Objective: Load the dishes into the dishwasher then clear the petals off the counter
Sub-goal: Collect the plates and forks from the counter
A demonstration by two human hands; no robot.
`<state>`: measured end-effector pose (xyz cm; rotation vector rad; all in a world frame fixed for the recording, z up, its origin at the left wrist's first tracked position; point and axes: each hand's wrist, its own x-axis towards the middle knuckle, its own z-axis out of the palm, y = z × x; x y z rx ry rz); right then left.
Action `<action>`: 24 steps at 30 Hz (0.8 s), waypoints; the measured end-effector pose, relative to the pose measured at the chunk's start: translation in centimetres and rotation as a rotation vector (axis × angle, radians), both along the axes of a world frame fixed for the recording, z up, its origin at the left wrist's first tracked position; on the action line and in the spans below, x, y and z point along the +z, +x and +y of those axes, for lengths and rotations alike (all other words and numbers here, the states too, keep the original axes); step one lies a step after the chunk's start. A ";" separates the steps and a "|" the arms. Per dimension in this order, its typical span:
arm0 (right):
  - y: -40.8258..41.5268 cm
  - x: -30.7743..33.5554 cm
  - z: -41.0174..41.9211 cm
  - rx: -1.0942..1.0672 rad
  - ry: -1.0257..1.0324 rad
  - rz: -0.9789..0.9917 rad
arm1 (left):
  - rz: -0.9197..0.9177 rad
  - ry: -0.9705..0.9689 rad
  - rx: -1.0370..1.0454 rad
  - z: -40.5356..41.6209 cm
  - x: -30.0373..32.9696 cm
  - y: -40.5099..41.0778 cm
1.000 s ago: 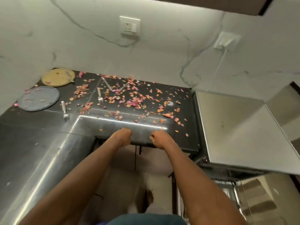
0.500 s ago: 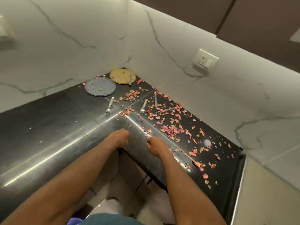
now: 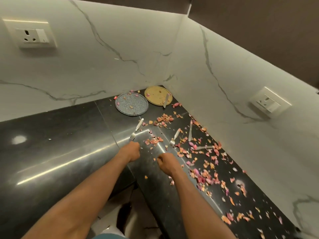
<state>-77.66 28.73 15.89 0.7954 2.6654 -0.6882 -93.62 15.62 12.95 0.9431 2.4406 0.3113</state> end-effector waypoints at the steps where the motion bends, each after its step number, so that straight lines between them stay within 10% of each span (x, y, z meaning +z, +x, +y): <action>1: -0.8 -0.2 0.5 0.010 0.003 -0.001 | -0.022 0.019 0.042 0.6 -0.1 -0.7; 24: -20.1 -4.8 3.7 0.057 -0.053 0.143 | -0.608 0.526 1.197 9.6 -6.7 -20.8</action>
